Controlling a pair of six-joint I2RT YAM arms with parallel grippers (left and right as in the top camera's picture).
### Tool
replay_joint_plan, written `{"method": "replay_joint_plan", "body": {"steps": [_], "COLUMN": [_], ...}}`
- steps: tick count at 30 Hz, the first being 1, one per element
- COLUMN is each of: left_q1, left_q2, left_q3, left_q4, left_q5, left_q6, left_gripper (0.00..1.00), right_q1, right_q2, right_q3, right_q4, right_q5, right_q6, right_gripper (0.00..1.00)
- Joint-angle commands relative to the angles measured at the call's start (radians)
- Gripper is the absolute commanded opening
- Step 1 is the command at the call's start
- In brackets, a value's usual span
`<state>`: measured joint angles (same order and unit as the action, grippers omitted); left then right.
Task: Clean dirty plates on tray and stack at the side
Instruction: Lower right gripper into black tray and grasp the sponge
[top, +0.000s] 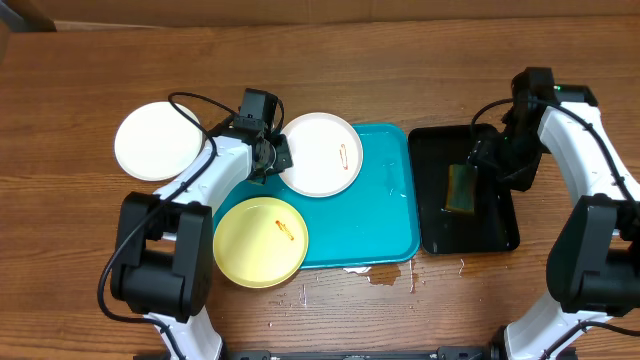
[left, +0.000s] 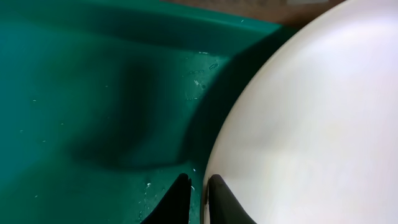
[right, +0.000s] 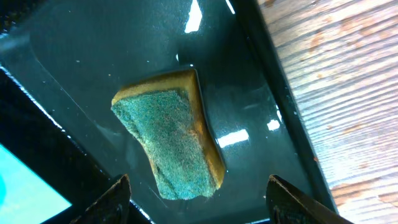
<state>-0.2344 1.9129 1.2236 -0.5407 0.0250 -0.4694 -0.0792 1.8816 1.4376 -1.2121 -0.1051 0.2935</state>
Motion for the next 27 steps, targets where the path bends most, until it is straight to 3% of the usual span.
{"method": "replay_joint_plan", "body": {"steps": [1,6,19,24,27], "left_q1": [-0.003,-0.002,-0.002,-0.002,-0.002], "left_q2": [0.063,0.081,0.080,0.080,0.080], "left_q3": [-0.011,-0.011,-0.006,0.010,0.014], "left_q4": [0.007,0.016,0.017,0.014,0.013], "left_q5": [-0.007,-0.006,-0.002,0.151,0.185], "left_q6": [-0.002,-0.002,-0.001,0.140,0.142], "left_gripper": [0.10,0.04,0.05,0.04,0.04], "right_q1": [0.035,0.089,0.140,0.140,0.140], "right_q2": [-0.008,-0.008,-0.008,-0.008,-0.008], "right_q3": [-0.034,-0.051,-0.153,-0.201,-0.215], "right_q4": [0.029,0.071,0.165,0.215,0.226], "right_q5": [-0.008,0.021,0.090,0.089,0.089], "right_q6": [0.001,-0.002,-0.002,-0.002,-0.002], "right_gripper": [0.72,0.71,0.66,0.66,0.56]}}
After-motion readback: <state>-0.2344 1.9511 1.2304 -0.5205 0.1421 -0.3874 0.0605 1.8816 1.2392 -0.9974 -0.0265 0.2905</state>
